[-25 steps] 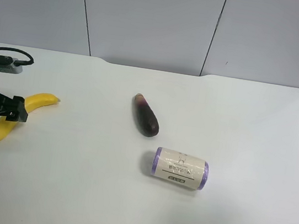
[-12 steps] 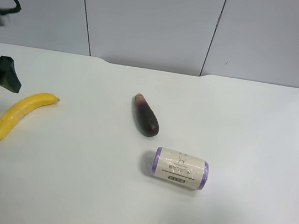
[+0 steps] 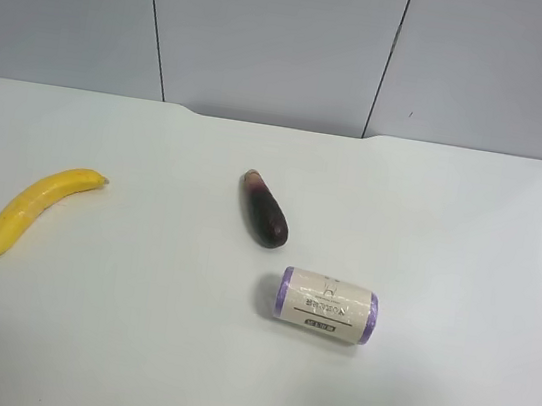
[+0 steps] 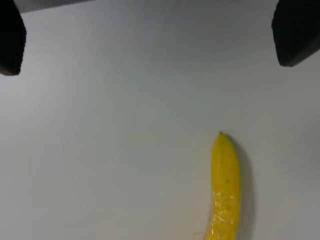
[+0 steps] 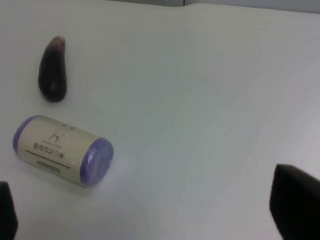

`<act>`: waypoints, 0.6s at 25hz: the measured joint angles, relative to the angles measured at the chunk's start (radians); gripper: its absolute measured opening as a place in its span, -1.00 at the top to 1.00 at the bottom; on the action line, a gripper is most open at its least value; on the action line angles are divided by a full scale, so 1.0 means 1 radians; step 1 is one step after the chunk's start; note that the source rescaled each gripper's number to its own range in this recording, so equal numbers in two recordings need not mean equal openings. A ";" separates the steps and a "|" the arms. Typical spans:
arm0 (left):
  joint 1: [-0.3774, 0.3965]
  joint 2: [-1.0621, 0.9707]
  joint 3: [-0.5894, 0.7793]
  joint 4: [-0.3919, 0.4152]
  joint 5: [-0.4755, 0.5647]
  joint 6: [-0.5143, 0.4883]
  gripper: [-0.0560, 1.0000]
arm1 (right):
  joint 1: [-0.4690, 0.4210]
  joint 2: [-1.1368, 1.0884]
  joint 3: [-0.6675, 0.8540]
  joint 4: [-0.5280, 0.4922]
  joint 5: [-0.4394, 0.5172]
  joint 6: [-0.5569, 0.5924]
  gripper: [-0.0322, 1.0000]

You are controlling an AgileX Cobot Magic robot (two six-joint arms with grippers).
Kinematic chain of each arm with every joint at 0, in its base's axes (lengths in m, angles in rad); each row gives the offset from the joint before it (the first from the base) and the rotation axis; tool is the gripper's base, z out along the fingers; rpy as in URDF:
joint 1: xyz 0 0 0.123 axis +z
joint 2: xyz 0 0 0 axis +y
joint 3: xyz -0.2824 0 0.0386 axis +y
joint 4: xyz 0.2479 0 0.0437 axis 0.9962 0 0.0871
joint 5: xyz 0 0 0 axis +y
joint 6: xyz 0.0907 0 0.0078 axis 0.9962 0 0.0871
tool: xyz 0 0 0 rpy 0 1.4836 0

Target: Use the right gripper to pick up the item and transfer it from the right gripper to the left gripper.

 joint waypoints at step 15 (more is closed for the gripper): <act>0.000 -0.543 0.093 0.047 0.076 -0.071 -1.00 | 0.000 0.000 0.000 0.000 0.000 0.000 -1.00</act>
